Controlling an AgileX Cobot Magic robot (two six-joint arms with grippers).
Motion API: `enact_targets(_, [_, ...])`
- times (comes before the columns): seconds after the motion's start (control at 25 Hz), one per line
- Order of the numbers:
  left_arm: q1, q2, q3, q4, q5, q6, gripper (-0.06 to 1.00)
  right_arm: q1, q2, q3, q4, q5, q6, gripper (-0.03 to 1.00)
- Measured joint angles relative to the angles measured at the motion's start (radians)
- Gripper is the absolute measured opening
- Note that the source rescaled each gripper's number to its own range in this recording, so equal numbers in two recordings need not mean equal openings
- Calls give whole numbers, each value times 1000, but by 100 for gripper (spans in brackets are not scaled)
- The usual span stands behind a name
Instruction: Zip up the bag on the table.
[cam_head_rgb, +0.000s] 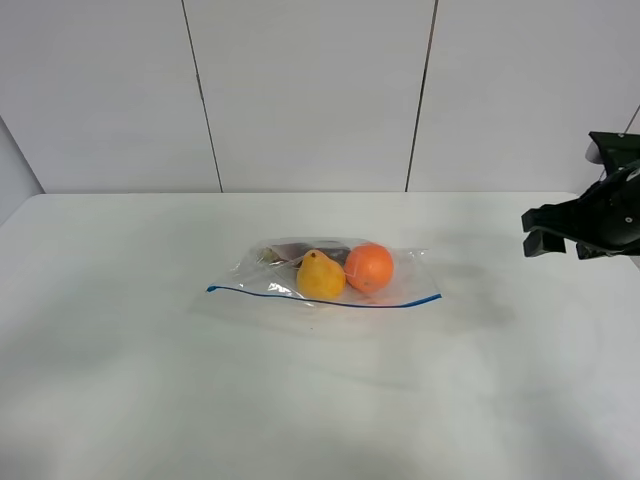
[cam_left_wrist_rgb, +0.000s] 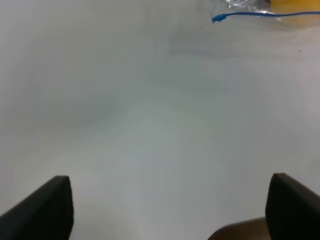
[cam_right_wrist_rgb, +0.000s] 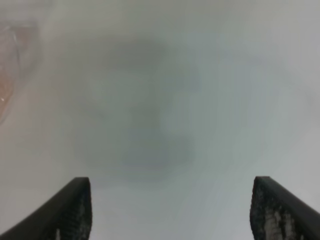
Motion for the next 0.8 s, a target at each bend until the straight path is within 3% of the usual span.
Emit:
enact_targets(0.16, [0,0,0,0,0,0,86,0,-64,0,-81,4,28,95])
enact_targets(0.4, [0,0,0,0,0,-1,86,0,-121,0,-272,52,239,95])
enact_targets(0.56, [0,0,0,0,0,-3,86,0,-167,0,-248,106,272,95])
enact_targets(0.8, [0,0,0,0,0,-3,86,0,-269,0,-134,148,245,95])
